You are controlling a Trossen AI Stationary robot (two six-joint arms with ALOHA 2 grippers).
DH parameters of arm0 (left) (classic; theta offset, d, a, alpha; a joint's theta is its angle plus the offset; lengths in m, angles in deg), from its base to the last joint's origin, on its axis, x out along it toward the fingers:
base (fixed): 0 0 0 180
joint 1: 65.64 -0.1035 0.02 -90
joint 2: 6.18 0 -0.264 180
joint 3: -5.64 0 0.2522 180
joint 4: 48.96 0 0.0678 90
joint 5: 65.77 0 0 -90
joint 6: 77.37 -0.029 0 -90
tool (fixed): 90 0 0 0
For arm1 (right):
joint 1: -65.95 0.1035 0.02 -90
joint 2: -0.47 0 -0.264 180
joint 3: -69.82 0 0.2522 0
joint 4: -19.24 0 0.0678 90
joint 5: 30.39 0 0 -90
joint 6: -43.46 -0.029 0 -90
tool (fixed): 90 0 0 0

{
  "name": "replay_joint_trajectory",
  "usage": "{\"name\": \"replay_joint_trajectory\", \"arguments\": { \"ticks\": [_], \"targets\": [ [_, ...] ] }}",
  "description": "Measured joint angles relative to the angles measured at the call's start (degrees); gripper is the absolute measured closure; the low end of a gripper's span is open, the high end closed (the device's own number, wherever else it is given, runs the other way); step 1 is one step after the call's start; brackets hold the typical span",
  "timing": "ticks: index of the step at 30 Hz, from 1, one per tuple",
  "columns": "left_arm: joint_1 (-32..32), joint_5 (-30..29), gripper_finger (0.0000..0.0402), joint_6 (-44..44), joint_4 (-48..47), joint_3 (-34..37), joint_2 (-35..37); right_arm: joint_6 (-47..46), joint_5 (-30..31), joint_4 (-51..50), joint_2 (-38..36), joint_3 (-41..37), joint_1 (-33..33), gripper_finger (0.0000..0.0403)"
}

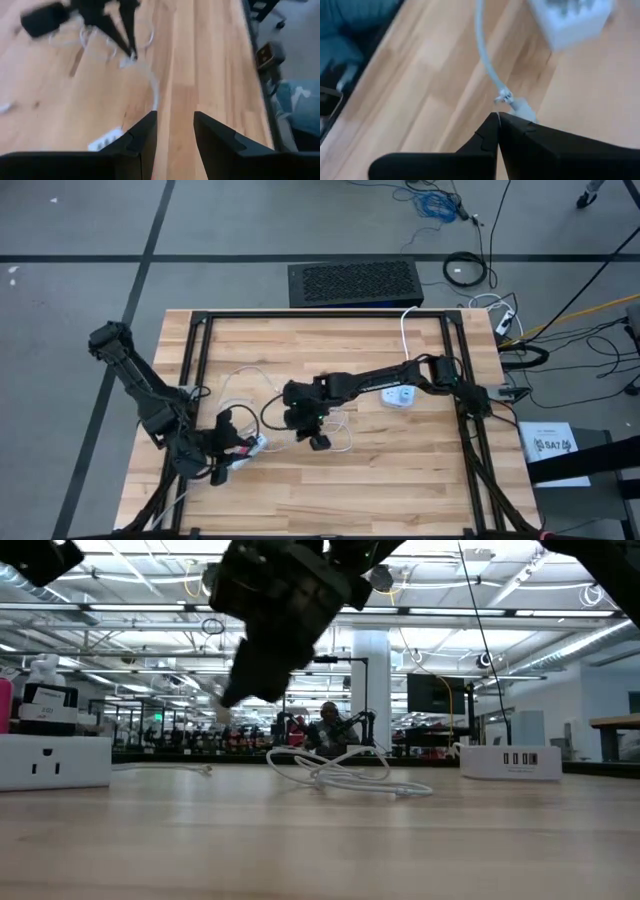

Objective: Insert USB
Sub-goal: Insert the top right white cable charger into the black adapter charger

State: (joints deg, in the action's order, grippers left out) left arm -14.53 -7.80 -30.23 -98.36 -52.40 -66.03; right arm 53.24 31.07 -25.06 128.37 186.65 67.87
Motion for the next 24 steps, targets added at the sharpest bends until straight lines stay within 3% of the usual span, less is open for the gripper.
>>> {"name": "replay_joint_trajectory", "arguments": {
  "ticks": [7,11,14,24],
  "targets": [
    [-4.29,0.04,0.0268,-11.48,7.6,-0.04,0.0,2.01,2.81,-13.6,-0.02,0.0,1.24,0.0403],
    [-6.49,0.32,0.0268,-13.12,7.27,-0.04,0.0,1.23,3.98,-17.02,-0.04,0.0,1.17,0.0403],
    [-7.67,0.43,0.0268,-13.13,4.98,-0.04,0.0,-0.72,8.55,-17.62,-0.04,0.0,1.17,0.0399],
    [-11.02,0.56,0.0268,-13.6,2.97,-0.04,0.0,0.43,15.06,-21.21,-0.05,0.58,3.0,0.029]
  ]
}}
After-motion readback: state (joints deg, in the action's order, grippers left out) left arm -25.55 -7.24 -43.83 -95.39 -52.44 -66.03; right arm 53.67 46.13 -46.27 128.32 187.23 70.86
